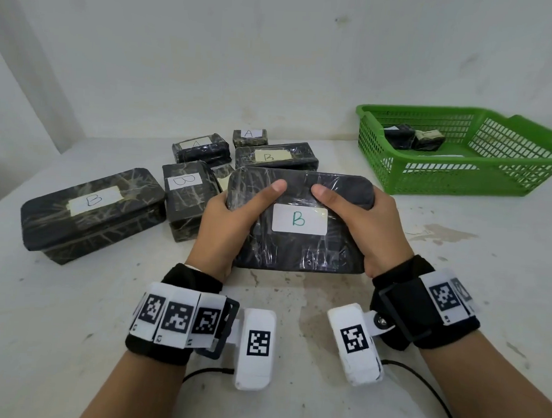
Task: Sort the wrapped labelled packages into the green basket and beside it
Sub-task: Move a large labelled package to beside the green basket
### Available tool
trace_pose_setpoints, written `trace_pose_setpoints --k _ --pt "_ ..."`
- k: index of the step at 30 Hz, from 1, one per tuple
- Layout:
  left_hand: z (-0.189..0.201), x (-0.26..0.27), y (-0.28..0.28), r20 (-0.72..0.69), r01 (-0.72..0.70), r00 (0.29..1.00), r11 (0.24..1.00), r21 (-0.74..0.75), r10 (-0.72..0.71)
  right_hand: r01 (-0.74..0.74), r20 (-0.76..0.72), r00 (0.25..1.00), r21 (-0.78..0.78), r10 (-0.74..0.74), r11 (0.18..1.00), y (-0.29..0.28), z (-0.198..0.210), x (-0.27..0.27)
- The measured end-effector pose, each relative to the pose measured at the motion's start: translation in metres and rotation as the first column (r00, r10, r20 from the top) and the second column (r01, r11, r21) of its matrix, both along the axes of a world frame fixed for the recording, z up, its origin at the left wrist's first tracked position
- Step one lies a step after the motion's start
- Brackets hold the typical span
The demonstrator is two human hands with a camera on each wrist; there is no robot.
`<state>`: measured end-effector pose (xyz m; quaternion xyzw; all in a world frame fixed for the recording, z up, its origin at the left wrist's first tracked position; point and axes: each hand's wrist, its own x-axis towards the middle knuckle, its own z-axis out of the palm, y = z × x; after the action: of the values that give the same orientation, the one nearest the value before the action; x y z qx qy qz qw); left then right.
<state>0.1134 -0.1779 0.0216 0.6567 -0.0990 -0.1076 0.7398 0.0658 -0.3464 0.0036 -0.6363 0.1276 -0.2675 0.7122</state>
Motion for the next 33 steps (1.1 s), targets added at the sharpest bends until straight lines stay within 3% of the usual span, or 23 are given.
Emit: trace_pose_setpoints --k 5,10,14,18,22,24,29,33 --pt "0.000 -0.002 -0.001 0.202 -0.188 0.965 0.978 0.087 0.168 0.006 0.018 1.000 -0.081 -0.005 0.997 0.000 -0.001 0.000" --pt "-0.005 0.006 0.004 0.224 -0.239 0.951 0.967 0.092 0.214 -0.043 0.025 0.999 -0.079 0.045 0.996 0.003 0.002 -0.002" --pt "-0.006 0.010 0.006 0.152 -0.169 0.976 0.982 0.088 0.154 -0.008 -0.006 1.000 -0.114 0.007 0.993 0.002 -0.001 0.000" --pt "-0.003 0.011 0.007 0.047 -0.026 0.999 0.999 0.033 0.024 0.034 -0.008 0.999 0.046 -0.033 0.998 -0.004 -0.004 0.003" --pt "-0.004 0.011 0.007 0.051 -0.068 0.996 0.996 -0.059 0.071 -0.109 0.019 0.994 0.137 0.107 0.985 -0.004 0.003 0.002" --pt "-0.002 0.012 0.008 0.034 -0.088 0.995 0.988 -0.128 0.093 -0.162 0.028 0.987 0.112 0.160 0.980 -0.002 0.002 0.001" --pt "0.006 0.009 0.011 0.047 0.029 0.999 0.988 -0.152 -0.022 -0.134 0.078 0.989 0.082 0.128 0.988 0.001 0.005 -0.001" --pt "0.006 0.011 0.012 0.072 -0.019 0.997 0.985 -0.172 0.031 -0.222 0.083 0.972 0.020 0.219 0.975 -0.001 0.013 -0.006"
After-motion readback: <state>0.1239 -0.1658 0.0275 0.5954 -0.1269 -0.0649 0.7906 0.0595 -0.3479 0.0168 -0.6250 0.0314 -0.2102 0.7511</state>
